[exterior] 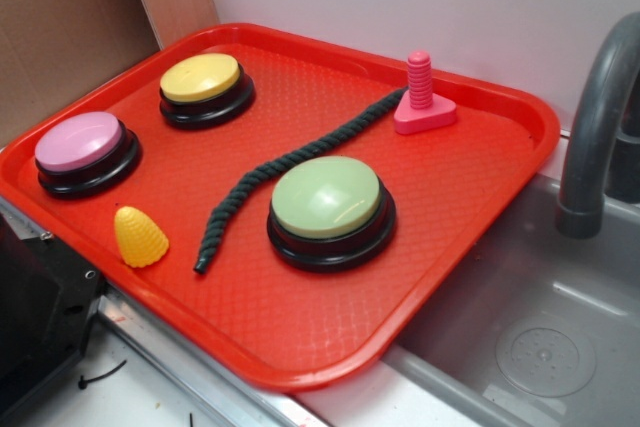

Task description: Push the yellow button.

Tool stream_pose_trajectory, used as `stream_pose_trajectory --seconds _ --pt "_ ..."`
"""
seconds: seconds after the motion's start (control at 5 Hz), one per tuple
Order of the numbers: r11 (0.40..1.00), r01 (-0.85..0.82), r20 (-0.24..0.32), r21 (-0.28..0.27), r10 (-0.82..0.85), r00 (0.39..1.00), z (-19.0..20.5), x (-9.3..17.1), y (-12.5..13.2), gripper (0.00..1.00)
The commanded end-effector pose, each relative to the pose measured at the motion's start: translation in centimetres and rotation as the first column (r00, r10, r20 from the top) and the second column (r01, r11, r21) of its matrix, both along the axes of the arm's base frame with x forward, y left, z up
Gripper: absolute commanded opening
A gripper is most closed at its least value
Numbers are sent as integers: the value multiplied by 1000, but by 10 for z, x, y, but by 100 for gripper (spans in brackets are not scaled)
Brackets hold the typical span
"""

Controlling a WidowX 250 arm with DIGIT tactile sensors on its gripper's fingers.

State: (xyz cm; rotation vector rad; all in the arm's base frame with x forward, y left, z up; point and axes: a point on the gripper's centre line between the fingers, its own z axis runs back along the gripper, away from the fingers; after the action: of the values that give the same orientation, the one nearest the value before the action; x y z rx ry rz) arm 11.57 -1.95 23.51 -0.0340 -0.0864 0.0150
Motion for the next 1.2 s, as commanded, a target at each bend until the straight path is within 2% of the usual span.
stream_pose_trajectory --seconds 0.0,0.2,0.4,0.6,0.8,1.0 --pt "1000 0 0 0 0 1000 0 0 0 100" --pt "977 -208 -111 58 213 971 -50 39 50 100" --pt "924 -352 -36 146 361 932 -73 66 93 100" --pt "899 -404 -38 171 416 909 -96 89 119 100" --pt "912 -362 66 193 356 932 -121 121 124 100" --pt "932 -320 91 168 309 947 -139 135 121 100"
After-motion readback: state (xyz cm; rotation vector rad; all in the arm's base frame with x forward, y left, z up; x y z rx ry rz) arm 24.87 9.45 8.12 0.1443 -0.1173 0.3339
